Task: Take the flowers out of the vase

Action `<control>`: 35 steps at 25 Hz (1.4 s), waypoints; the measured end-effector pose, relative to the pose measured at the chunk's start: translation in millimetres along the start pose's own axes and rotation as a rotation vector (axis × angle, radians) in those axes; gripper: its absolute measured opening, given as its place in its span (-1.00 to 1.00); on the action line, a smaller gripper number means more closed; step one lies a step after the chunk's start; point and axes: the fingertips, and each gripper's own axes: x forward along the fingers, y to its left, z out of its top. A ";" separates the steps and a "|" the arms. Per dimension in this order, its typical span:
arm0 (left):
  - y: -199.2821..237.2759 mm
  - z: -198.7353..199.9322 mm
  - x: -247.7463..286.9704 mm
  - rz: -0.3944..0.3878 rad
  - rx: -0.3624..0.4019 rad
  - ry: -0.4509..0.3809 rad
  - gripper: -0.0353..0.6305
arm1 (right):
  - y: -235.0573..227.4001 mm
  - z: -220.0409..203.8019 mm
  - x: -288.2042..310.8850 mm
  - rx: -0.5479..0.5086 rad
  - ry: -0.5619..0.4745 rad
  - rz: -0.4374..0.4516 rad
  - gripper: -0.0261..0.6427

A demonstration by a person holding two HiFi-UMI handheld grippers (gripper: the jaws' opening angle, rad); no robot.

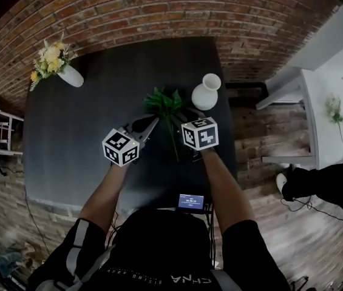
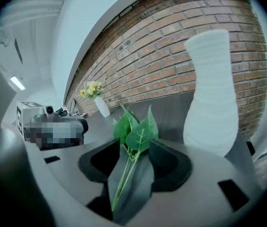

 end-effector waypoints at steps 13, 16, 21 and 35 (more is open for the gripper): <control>-35.3 15.0 -1.8 -0.046 0.023 -0.028 -0.88 | -1.5 44.3 -126.7 -0.072 -0.215 -0.114 -0.42; -46.2 21.6 -3.5 -0.052 0.029 -0.044 -0.88 | 2.5 45.5 -147.9 -0.094 -0.244 -0.128 -0.43; -53.6 20.7 -7.6 -0.049 0.029 -0.044 -0.88 | -2.1 43.1 -165.4 -0.062 -0.278 -0.175 -0.86; -57.6 16.1 -8.4 -0.054 0.043 -0.030 -0.88 | 6.1 27.0 -156.1 -0.056 -0.235 -0.152 -0.91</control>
